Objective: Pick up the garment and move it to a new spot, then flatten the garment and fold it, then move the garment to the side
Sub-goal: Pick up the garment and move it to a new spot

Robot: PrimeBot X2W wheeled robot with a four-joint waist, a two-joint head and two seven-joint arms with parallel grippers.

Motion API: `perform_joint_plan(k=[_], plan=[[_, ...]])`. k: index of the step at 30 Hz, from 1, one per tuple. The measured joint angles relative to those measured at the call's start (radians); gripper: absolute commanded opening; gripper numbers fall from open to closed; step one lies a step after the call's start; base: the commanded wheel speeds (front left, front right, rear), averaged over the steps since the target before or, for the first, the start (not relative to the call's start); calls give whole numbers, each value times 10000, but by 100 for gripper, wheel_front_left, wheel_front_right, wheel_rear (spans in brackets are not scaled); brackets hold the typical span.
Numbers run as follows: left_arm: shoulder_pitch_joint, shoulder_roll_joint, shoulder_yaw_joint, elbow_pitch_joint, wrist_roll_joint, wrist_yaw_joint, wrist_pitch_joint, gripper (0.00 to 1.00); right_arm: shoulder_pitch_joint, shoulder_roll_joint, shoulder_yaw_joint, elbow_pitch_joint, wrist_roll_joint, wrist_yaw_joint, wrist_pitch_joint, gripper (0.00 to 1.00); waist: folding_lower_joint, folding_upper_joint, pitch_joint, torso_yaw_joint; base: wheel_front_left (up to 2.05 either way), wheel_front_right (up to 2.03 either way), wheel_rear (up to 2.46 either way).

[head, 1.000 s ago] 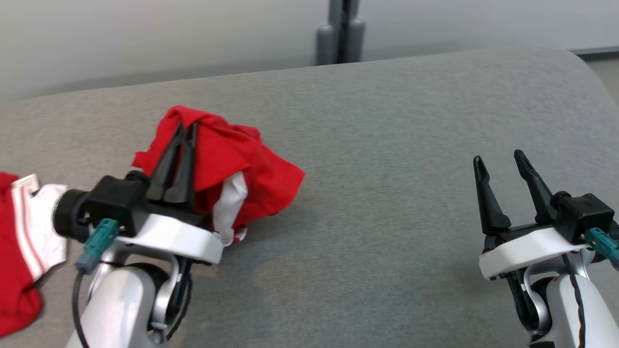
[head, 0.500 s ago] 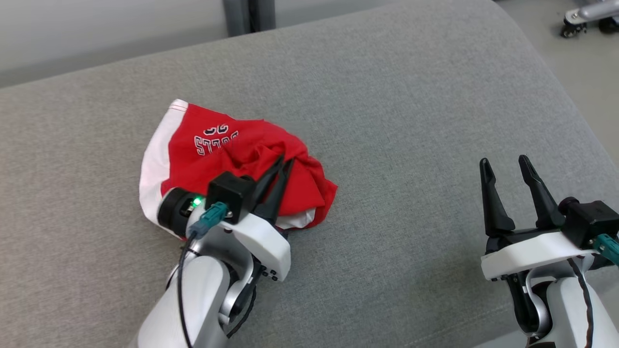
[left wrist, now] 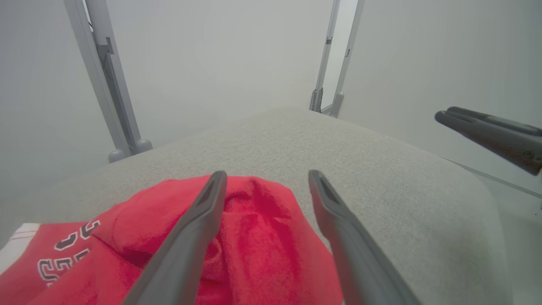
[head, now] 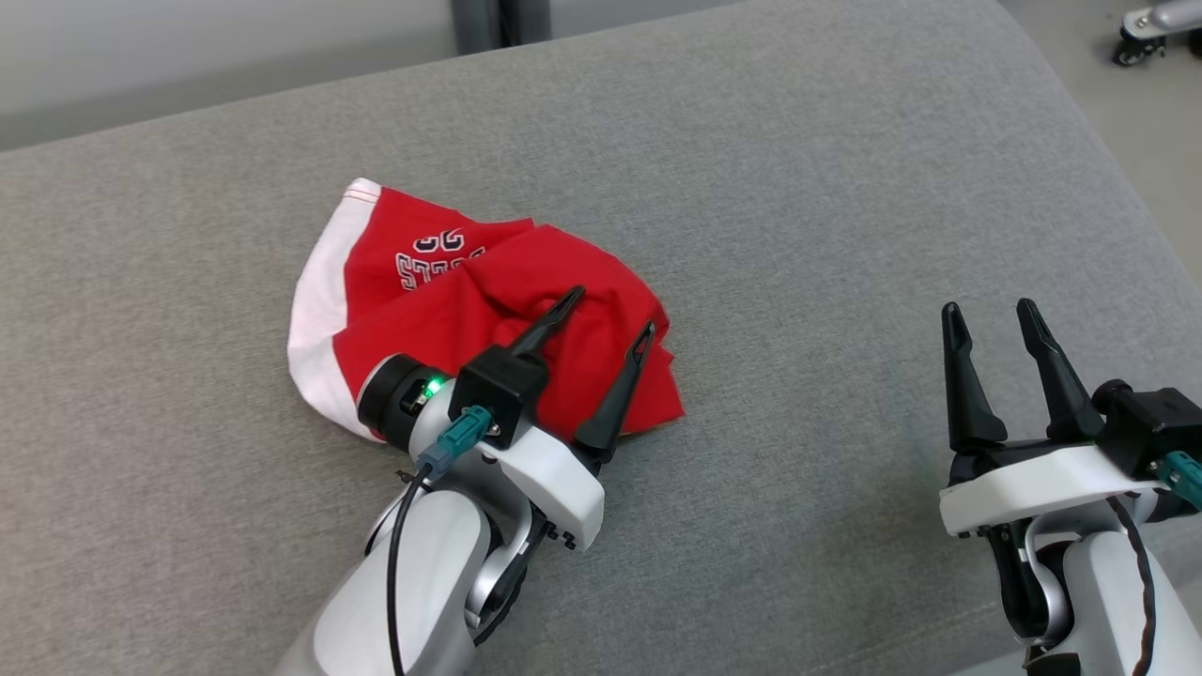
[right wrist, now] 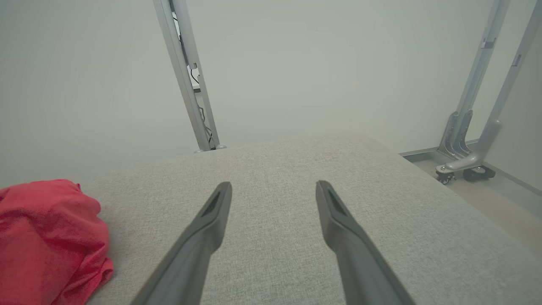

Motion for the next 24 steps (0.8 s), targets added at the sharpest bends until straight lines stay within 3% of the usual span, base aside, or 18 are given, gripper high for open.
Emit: perform_joint_plan(k=[5,24], plan=[[217,240,422,-458,-92,403,-272,100,9,2,-107,-13,-153,0,0,100,0,0,-199,385,0,0,0],[2309,2080,3177,-1956,-1114,2069,-830,100,509,8,-345,-541,-754,0,527,100,0,0,-1188,1847,0,0,0]])
